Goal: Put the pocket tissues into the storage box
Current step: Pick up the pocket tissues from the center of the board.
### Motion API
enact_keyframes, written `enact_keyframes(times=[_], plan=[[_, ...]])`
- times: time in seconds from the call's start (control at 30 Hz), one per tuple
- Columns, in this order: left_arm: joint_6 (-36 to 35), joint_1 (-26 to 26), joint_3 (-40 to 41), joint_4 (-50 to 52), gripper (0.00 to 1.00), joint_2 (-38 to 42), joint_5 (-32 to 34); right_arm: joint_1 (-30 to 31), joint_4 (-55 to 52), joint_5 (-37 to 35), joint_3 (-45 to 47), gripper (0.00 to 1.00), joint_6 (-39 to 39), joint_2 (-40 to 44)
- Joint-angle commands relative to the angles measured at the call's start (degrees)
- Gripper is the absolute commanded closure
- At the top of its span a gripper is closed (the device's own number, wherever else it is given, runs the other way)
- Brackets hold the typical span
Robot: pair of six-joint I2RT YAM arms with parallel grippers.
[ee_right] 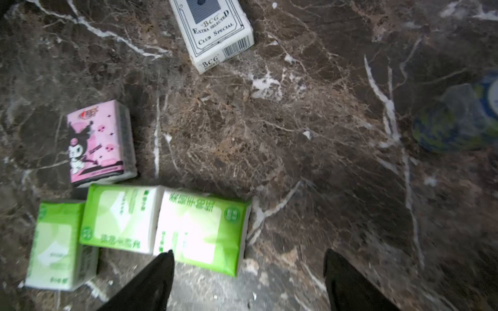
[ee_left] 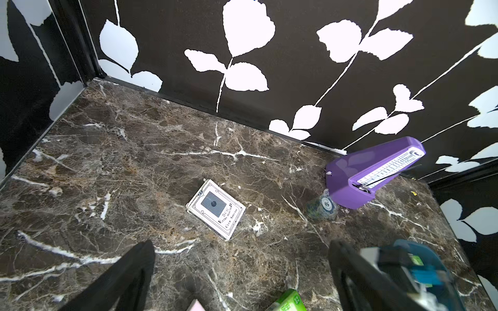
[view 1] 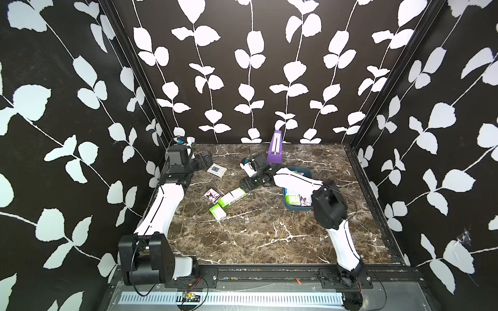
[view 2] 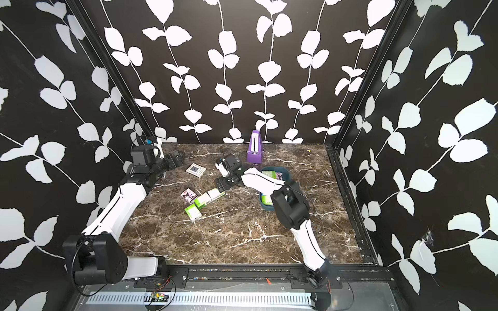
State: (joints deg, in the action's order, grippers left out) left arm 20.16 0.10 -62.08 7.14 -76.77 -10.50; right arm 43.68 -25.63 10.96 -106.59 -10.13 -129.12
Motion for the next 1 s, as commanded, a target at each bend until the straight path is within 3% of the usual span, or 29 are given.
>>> enact_keyframes(times=[0.0, 0.27, 0.8, 0.97], plan=[[-0.6, 0.2, 0.7, -0.4, 0.01, 2.5, 0.4, 1.2, -4.4, -0.2, -7.4, 0.11, -1.3, -2.6], [-1.1, 0.2, 0.7, -0.1, 0.01, 2.5, 0.7, 1.6, -10.2, 2.6, -15.2, 0.15, -2.6, -8.1], [-1.3, 0.2, 1.3, -0.4, 0.01, 2.7, 0.7, 1.7, -13.4, 5.6, -17.8, 0.21, -4.1, -12.3], [-1.4, 0.2, 1.3, -0.3, 0.01, 2.7, 0.8, 1.9, -15.3, 6.7, -20.1, 0.28, -4.2, -14.4]])
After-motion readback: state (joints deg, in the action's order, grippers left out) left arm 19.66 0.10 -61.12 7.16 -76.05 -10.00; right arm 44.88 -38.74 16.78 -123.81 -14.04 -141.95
